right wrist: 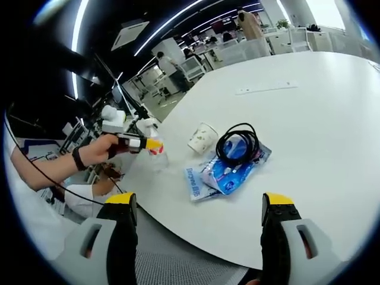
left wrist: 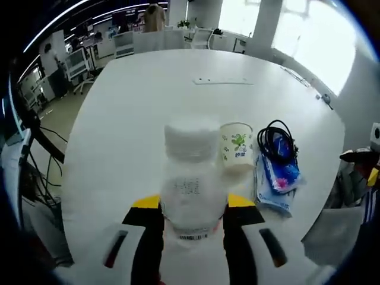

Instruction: Arrange the tabletop items into an orderly group along one side of the table until the central work area is clear of visible clutter.

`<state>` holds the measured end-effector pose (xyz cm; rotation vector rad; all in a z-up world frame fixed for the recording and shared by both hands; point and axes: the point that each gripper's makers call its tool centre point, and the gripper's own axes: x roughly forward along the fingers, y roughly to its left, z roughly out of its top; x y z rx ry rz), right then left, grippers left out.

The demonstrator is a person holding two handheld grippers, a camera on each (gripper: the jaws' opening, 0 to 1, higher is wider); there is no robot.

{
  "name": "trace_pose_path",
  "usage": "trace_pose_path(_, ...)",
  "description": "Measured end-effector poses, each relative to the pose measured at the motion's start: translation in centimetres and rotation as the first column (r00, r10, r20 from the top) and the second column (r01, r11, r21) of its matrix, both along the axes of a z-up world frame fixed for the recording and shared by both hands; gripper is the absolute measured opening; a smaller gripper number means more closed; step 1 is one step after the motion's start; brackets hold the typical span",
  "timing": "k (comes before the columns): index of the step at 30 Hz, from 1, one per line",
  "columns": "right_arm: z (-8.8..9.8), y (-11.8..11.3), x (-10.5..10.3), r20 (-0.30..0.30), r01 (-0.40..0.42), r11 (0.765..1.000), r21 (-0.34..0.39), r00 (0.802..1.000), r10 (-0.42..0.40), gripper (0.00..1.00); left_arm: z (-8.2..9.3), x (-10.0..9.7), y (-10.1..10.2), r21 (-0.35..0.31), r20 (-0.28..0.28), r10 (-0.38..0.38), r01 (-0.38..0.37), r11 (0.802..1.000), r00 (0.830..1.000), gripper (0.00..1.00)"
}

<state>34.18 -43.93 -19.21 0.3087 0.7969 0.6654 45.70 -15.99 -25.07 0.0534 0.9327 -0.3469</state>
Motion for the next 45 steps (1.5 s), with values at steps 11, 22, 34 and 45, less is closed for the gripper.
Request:
trace_pose_path(11,0.3,0.6,0.2,0.008,-0.026,1.000,0.001,1.000,0.026,0.87,0.1,-1.3,-0.1,0.026,0.030,-0.028,0.027,0.999,0.999,0.38)
trace_pose_path(22,0.2,0.4,0.0,0.008,-0.024,1.000,0.002,1.000,0.024,0.87,0.1,-2.3,0.5,0.028,0.037,-0.032,0.031,0.999,0.999,0.38)
trace_pose_path(34,0.0,0.1,-0.1,0.003,-0.019,1.000,-0.001,1.000,0.019,0.87,-0.8,-4.2,0.8,0.059,0.064,-0.010,0.007,0.998,0.998,0.38)
trace_pose_path(45,0.3,1.1,0.2,0.008,-0.053,0.999,-0.001,0.999,0.053,0.87,-1.1,-4.6,0.7,0.038,0.074,0.028,-0.031,0.999,0.997,0.38)
